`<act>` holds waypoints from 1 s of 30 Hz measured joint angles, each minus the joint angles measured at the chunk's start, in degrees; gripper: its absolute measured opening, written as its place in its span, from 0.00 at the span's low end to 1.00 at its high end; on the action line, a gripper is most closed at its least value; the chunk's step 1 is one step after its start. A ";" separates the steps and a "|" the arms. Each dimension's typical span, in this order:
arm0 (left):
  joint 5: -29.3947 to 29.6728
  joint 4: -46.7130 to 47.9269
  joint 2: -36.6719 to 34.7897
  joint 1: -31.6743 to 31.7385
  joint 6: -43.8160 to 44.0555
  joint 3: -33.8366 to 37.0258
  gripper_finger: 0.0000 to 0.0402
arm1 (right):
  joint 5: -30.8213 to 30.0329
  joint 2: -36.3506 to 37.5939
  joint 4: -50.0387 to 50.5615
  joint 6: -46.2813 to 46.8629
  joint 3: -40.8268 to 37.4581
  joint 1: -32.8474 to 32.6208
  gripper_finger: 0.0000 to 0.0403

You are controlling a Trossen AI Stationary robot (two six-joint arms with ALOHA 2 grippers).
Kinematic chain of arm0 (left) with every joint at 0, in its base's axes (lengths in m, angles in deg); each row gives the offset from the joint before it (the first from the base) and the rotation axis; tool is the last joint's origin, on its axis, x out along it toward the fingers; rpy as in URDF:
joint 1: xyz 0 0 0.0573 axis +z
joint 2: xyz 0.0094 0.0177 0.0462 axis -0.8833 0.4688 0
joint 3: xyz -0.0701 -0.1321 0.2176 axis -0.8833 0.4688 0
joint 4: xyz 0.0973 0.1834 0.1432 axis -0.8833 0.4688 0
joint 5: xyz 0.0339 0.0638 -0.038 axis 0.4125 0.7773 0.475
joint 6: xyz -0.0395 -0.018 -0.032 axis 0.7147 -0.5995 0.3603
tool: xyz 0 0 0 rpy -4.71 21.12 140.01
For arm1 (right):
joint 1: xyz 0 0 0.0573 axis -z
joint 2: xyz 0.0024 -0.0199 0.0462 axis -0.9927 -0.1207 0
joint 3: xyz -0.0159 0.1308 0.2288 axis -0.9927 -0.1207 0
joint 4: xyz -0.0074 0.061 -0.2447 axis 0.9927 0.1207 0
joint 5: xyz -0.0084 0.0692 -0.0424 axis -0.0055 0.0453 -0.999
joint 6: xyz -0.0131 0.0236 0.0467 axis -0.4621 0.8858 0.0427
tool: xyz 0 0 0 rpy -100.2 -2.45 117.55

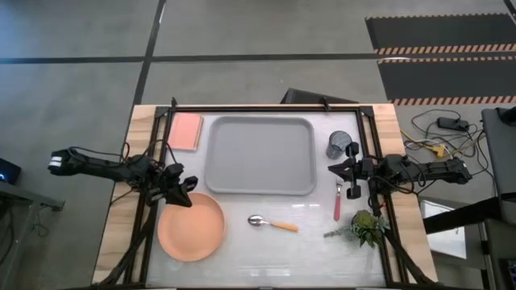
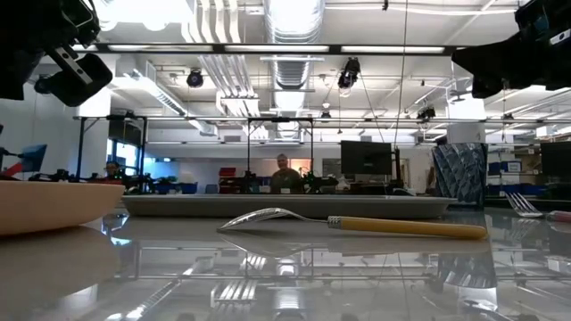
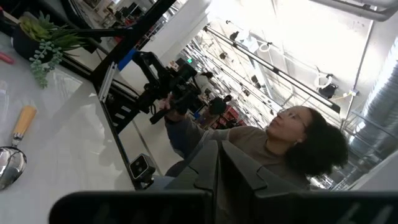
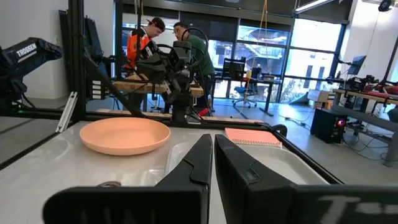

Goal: Pick and place plate/cup/fork/spoon on tray

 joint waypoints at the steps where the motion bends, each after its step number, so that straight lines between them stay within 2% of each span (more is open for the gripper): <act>1: 0.00 -0.35 0.02 0.00 -0.02 0.00 0.00 | 0.02 0.00 0.00 2.50 0.00 0.00 0.02; 5: -0.02 -2.44 0.00 -0.02 -0.02 0.00 0.00 | -0.01 -0.01 -1.28 19.04 0.01 0.01 0.02; 8: -0.02 -2.44 0.00 -0.02 -0.02 0.00 0.00 | -0.02 0.01 -3.72 24.66 0.00 0.01 0.02; 15: -0.02 -2.38 0.00 -0.02 -0.02 0.00 0.00 | -0.43 0.00 -8.68 24.76 0.01 0.01 0.02; 20: -0.02 -2.35 0.00 -0.02 -0.02 0.00 0.00 | -5.69 0.01 -10.43 24.17 0.00 0.01 0.02; 27: -0.01 -2.34 0.00 0.00 -0.02 0.00 0.00 | -9.79 0.01 -10.47 26.01 0.00 0.01 0.02; 30: -0.02 -2.34 0.00 0.00 -0.02 0.00 0.00 | -14.51 0.01 -11.01 26.73 0.00 0.01 0.02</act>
